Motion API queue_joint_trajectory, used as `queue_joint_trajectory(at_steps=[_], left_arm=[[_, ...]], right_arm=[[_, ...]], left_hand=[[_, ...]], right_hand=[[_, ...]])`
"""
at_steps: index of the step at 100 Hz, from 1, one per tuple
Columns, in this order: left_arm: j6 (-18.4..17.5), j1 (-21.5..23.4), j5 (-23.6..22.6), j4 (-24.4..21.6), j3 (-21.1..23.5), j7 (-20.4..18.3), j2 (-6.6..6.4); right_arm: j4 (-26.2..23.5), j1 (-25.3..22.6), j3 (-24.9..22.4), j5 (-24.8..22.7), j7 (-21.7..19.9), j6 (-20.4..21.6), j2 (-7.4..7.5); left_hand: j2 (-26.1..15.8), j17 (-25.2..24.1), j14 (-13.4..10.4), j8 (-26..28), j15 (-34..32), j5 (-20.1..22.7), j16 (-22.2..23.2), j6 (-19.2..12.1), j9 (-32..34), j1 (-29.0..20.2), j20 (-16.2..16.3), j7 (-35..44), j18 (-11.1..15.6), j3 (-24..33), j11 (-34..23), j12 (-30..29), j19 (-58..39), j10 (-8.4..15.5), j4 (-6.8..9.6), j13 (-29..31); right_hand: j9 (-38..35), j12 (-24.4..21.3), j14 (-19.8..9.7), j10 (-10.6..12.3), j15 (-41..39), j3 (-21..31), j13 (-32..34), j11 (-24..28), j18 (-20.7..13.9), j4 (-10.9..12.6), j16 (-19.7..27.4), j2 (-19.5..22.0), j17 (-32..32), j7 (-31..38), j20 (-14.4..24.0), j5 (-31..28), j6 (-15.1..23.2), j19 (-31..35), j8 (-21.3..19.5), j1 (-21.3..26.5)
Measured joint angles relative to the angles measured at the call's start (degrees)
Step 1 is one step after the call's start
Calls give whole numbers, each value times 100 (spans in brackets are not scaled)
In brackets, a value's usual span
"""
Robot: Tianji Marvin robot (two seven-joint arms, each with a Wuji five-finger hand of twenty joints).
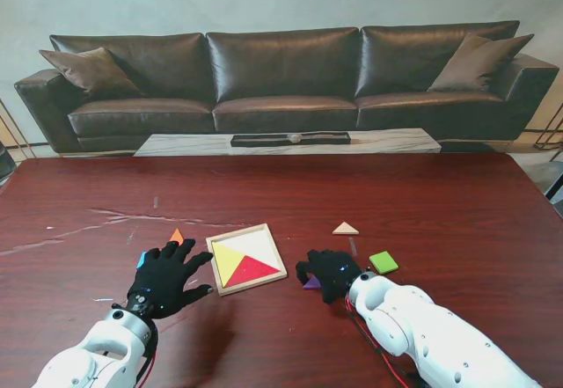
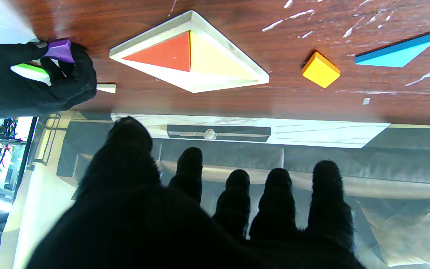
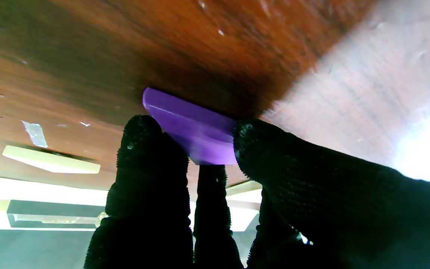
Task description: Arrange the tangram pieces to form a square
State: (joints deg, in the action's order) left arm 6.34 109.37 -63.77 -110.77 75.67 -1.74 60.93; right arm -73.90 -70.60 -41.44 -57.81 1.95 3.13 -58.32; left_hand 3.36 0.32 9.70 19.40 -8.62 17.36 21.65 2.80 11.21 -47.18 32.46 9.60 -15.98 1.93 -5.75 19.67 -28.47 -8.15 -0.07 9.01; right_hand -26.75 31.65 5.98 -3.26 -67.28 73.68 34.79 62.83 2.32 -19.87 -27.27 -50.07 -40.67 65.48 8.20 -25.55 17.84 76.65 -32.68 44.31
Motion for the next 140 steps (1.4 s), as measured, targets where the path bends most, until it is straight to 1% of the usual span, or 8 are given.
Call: queue_joint_trajectory(at_steps=[29, 41, 51, 62, 95, 117, 132, 140], left_arm=[[11, -2, -12, 0, -3, -10, 0], [17, -1, -34, 0, -3, -13, 0], [20, -1, -34, 0, -3, -13, 0], [26, 0, -37, -3, -3, -28, 0], [31, -8, -36, -4, -12, -65, -2], [34, -13, -42, -2, -23, -71, -2], [35, -16, -50, 0, -30, -71, -3], [35, -16, -55, 0, -31, -71, -3]], right_arm=[[145, 85, 20, 58, 146, 178, -20], [156, 85, 22, 18, 180, 181, -28], [163, 82, 18, -23, 195, 181, -32], [178, 79, 20, -36, 228, 181, -38], [269, 87, 26, -37, 393, 285, -45], [296, 101, 8, -138, 420, 361, -44], [305, 64, -54, -321, 549, 366, -42], [310, 33, -88, -379, 662, 366, -38]], left_hand=[[0, 7, -1, 0, 0, 1, 0, -1, 0, -1, 0, 12, 0, 0, -6, 0, -12, 0, 1, 0], [0, 11, -1, 0, 0, 1, 0, -1, 0, -1, 0, 17, 0, 0, -8, 0, -52, 0, 1, 0], [0, 11, -2, 0, 0, 1, 0, -1, -74, -1, 0, 30, 0, 0, -43, 0, -71, 0, 1, 0], [0, 11, -2, 0, 0, 1, 0, -1, -74, -1, 0, 33, 0, 0, -43, 0, -74, 0, 1, 0], [0, 29, -4, 0, 0, 1, 0, -1, -74, -2, 0, 34, 0, 0, -43, 0, -85, 0, 1, 1], [0, 32, -5, 0, 0, 1, 12, -1, -74, -7, -1, 34, 0, 0, -43, 0, -118, 0, 1, 1], [0, 33, -7, 0, 0, 2, 18, -1, -74, -7, -1, 36, 0, 0, -43, 0, -119, 0, 1, 1], [0, 33, -8, 0, 0, 2, 27, -1, -74, -7, -1, 37, 0, 0, -43, 0, -119, 0, 1, 1]], right_hand=[[-376, 286, 1, 110, 5, 18, 377, -276, 39, -5, 280, -283, -310, -65, -386, -418, 131, 169, 388, -87], [-438, 378, 1, 175, 20, 50, 439, -331, 41, -5, 313, -335, -367, -29, -373, -487, 217, 242, 259, -103], [-438, 428, 1, 196, 20, 108, 448, -331, 41, -2, 313, -349, -370, -27, 9, -490, 275, 295, 29, -149], [-438, 428, 1, 208, 6, 187, 450, -276, 41, -2, 300, -401, -370, -27, 1083, -509, 321, 313, -162, -195], [-438, 520, 1, 265, -43, 279, 452, -189, 119, 0, 202, -438, -337, -27, 1968, -512, 330, 901, -251, -248], [-587, 871, 146, 300, -34, 310, 699, -189, 334, 11, -750, -452, -414, -28, 2385, -495, 330, 964, -456, -348], [-788, 1165, 186, 301, -49, 237, 1409, 48, 551, -108, -1364, -531, -609, -28, 2485, -493, 329, 1147, -549, -526], [-794, 1507, 70, 301, -933, 71, 1839, 524, 632, -167, -1750, -533, -769, -28, 2543, -493, 328, 1322, -755, -526]])
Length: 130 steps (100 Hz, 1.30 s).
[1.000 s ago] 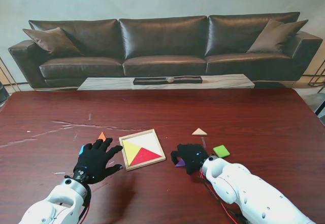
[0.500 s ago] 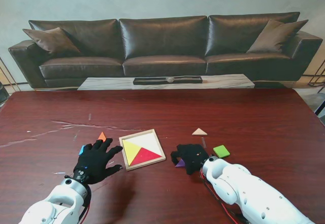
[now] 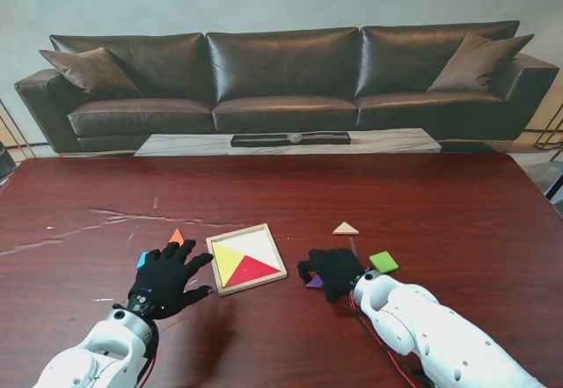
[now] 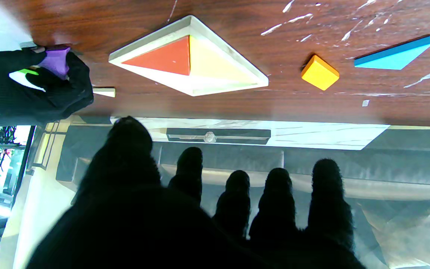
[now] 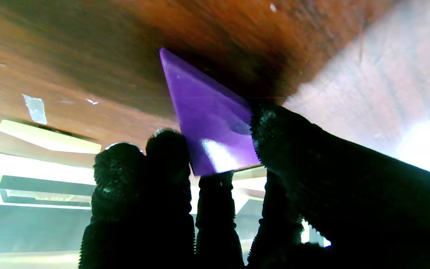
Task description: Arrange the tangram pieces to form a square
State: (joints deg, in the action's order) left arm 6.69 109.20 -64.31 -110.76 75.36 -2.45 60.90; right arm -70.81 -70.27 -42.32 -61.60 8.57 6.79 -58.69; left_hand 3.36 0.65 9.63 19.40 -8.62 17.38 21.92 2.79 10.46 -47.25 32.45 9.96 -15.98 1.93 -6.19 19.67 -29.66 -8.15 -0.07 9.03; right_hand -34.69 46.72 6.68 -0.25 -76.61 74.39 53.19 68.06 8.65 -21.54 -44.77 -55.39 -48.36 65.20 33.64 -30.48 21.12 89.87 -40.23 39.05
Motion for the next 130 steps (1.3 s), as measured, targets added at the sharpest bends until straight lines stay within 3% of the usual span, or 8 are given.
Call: queue_joint_trajectory(at_steps=[7, 12, 17, 54, 70, 84, 97, 130], left_arm=[[0, 0, -3, 0, 0, 0, 0], [0, 0, -5, 0, 0, -1, 0], [0, -1, -5, 0, 0, -2, 0], [9, 6, 1, -2, 8, 5, -1], [5, 4, 69, -2, 8, 10, -1], [0, 4, 86, 0, 8, 11, 1], [-5, 5, 102, 1, 9, 18, 1], [-24, -2, 129, 8, 6, -3, 1]], right_arm=[[-1, -38, -40, -63, 81, 1, 2], [-10, -76, -73, -93, 105, 13, 3], [-27, -113, -101, -109, 120, 25, 5], [-134, -183, -229, -75, -112, 58, 8], [-257, -281, -397, -92, -300, 78, 16], [-307, -294, -414, -117, -334, 76, 38], [-311, -287, -416, -110, -357, 77, 44], [-294, -283, -381, -117, -277, 51, 35]], left_hand=[[0, 14, -1, 0, 0, 0, 18, 0, 0, 0, 0, 1, 0, 0, 0, 0, 0, 0, 0, 0], [0, 20, -2, 0, 0, 1, 20, 0, 0, 0, 0, 2, 0, 0, 0, 0, -1, 0, 0, 0], [0, 20, -3, 0, 0, 2, 21, 0, 0, 0, 0, 3, 0, 0, -1, 0, 0, 0, 0, 0], [0, 24, -9, 0, -15, 2, 21, -1, 0, -1, -1, 5, 0, 0, -1, 0, -1, 0, 0, 1], [-83, 29, -14, 0, -21, 2, 22, -1, -19, -1, -3, 10, 0, 0, -6, 0, -2, 0, 0, 1], [-131, 32, -47, 0, -29, 2, 22, -1, -59, -1, -3, 11, 0, 0, -18, 0, -2, 0, 0, 2], [-141, 32, -49, 0, -41, 2, 22, -1, -59, -1, -3, 11, 0, 0, -18, 0, -2, 0, 0, 2], [-142, 32, -52, 0, -44, 2, 22, -2, -60, -1, -4, 11, 0, 0, -19, 0, -2, 0, 0, 2]], right_hand=[[-493, 119, -123, 1, -608, -76, 210, 368, 12, -10, -154, 43, -65, 103, 92, 0, 166, 72, -165, 13], [-929, 123, -1173, 86, -1197, -106, 491, 750, -230, -12, -374, 173, 27, 360, 93, -77, 285, -73, -373, 138], [-1011, 127, -1450, 105, -1336, -105, 491, 831, -223, 45, -411, 173, 27, 407, 93, -77, 240, -83, -392, 142], [-1013, 67, -1601, 279, -1458, -210, 491, 879, -339, 170, -487, 174, -81, 486, 93, -77, 200, -286, -499, 262], [-1009, -81, -1877, 636, -1231, -590, 491, 271, -314, 176, -492, 357, -221, 589, -300, -77, 200, -678, 403, 312], [-1094, -549, -1886, 616, -821, -771, 590, -431, -218, 115, -511, 451, -267, 662, -617, -91, 200, -970, 1488, 295], [-1512, -954, -1685, 478, 101, -829, 855, -794, -99, -185, -576, 702, -343, 622, -878, -248, 200, -1092, 2512, -37], [-2042, -1441, -1446, 287, 1376, -685, 1340, -1057, 49, -604, -576, 807, -534, 491, -1039, -824, 63, -1153, 3007, -342]])
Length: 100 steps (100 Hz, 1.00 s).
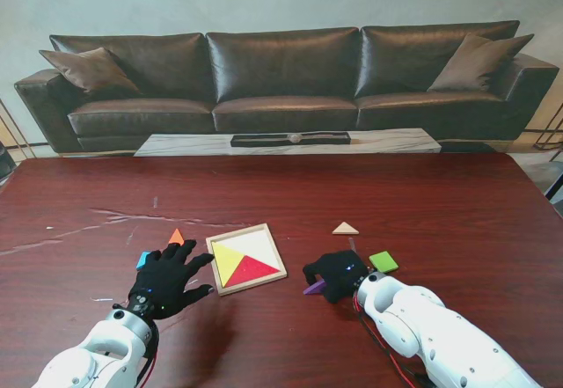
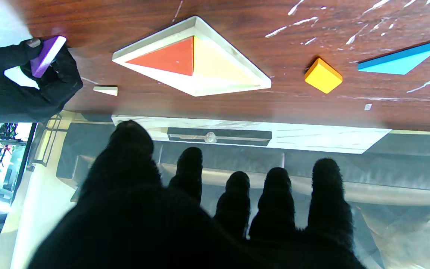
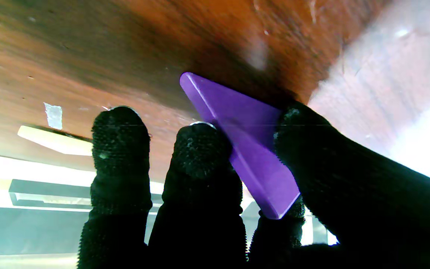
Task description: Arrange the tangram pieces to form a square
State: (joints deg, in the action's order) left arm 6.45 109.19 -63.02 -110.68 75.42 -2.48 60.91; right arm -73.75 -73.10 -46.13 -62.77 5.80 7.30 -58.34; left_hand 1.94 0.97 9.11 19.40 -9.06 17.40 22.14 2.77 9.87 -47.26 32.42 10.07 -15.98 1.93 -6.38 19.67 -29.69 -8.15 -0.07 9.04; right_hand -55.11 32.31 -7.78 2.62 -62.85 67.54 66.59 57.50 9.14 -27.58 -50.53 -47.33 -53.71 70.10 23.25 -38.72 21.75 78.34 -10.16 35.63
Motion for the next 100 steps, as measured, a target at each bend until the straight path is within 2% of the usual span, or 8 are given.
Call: queue_joint_trajectory(at_steps=[16, 58, 100], left_arm=[[1, -11, 8, 4, -7, -27, 0], [11, -27, 0, 10, -4, -51, -2], [31, -39, 1, 4, -5, -100, -2]], right_arm=[[33, -11, -3, -2, 114, 0, -20], [-70, -58, -69, -95, 103, -23, -42], [-324, -102, -288, -50, -9, -60, -78]], left_hand=[[0, 0, -1, 0, 0, 0, 0, 0, 0, 0, -1, 0, 0, 0, 0, 0, 0, 0, 0, 0], [0, 0, -2, 0, 0, 0, 0, -1, 0, -1, -1, 0, 0, 0, 0, 0, 0, 0, 0, 0], [-1, 0, -4, 0, 0, 0, 0, -1, 0, -1, -1, 0, 0, 0, -1, 0, 0, 0, 0, 0]], right_hand=[[-108, -14, 0, -3, 170, 131, 126, -4, 124, -149, 0, -89, -71, 35, -1, -144, -5, 0, 9, -109], [-112, 26, -6, -13, 407, 299, 190, -5, 141, -381, 15, -129, -148, 86, -1, -289, -8, 4, -41, -163], [-176, 29, -91, -133, 394, 545, 435, -78, 216, -385, 14, -130, -272, 85, 4, -323, -30, 47, -52, -168]])
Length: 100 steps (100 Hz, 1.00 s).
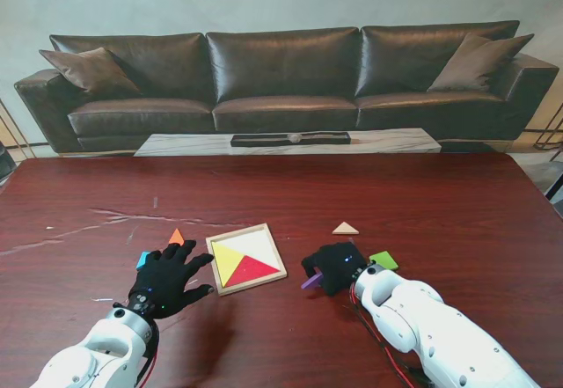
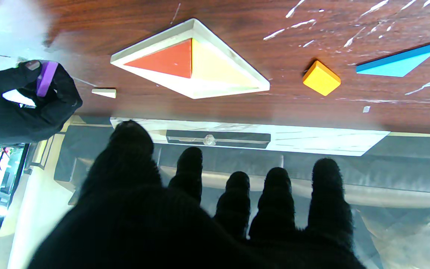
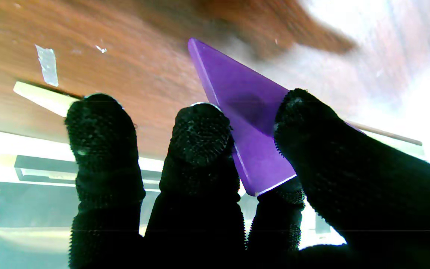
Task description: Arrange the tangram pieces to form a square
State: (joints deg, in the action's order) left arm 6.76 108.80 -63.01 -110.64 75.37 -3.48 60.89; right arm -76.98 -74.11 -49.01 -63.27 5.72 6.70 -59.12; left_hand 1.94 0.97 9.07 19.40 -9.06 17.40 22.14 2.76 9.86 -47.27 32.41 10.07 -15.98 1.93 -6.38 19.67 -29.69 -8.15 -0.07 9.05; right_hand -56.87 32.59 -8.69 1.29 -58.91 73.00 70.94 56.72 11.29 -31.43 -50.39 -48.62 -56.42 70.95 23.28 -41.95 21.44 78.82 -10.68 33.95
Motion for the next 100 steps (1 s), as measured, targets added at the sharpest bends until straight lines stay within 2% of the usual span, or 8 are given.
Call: queue_joint_trajectory(at_steps=[25, 38, 58, 67, 81, 100], left_arm=[[6, -1, 0, -4, 1, -10, 0], [14, -4, 0, -4, 2, -25, 0], [46, -17, -1, -4, -1, -75, -2], [51, -28, -1, -4, -3, -85, -2], [62, -46, 4, 2, -7, -120, -4], [79, -98, 47, 41, -17, -193, -8]], right_arm=[[-163, 40, -54, 232, -76, -88, -56], [-215, 113, -3, 675, -78, -311, -122], [-158, 484, 389, 1109, -52, -701, -251], [-67, 677, 550, 1405, -49, -765, -338], [91, 973, 825, 1527, -62, -843, -438], [397, 1302, 1146, 2090, 38, -1003, -626]], left_hand=[[0, 0, -2, 0, 0, 0, 0, 0, 0, 0, 0, 0, 0, 0, 0, 0, 0, 0, 0, 0], [0, 0, -4, 0, 0, 0, 0, 0, 0, -1, 0, 0, 0, 0, 0, 0, 0, 0, 0, 0], [0, 0, -6, 0, 0, 0, 0, 0, 0, -1, 0, 0, 0, 0, 0, 0, 0, 0, 0, 0], [0, 0, -7, 0, 0, 0, 0, 0, 0, -1, 0, 0, 0, 0, 0, 0, 0, 0, 1, 0], [0, 0, -9, 0, 0, 0, 0, 0, 0, -1, 0, -1, 0, 0, 0, 0, 0, 0, 1, 0], [0, 0, -10, 0, 0, 0, 0, 0, 0, -1, 0, 0, 0, 0, 0, 0, 0, 0, 1, 0]], right_hand=[[0, 0, 0, -76, 0, 20, 0, 0, 64, 0, 0, 4, -11, 0, 14, -1, -96, 7, -10, 0], [0, 0, -1, -129, 0, 20, 1, 0, 68, 0, 0, 30, -71, 0, 61, -1, -124, 32, -74, 0], [4, 0, -39, -232, -1, 20, 63, 5, 80, 0, 1, 142, -139, 0, 63, 24, -252, 33, -140, 0], [5, 0, -43, -260, -1, 20, 63, 6, 137, 0, 3, 149, -139, 0, 63, 24, -273, 33, -144, 0], [5, 0, -46, -260, -1, 20, 63, 6, 147, 0, 11, 194, -139, 0, 64, 26, -314, 33, -144, 1], [7, 0, -60, -260, 52, -95, 63, 6, 192, 4, 153, 361, -139, -3, 64, 119, -316, 33, -208, 2]])
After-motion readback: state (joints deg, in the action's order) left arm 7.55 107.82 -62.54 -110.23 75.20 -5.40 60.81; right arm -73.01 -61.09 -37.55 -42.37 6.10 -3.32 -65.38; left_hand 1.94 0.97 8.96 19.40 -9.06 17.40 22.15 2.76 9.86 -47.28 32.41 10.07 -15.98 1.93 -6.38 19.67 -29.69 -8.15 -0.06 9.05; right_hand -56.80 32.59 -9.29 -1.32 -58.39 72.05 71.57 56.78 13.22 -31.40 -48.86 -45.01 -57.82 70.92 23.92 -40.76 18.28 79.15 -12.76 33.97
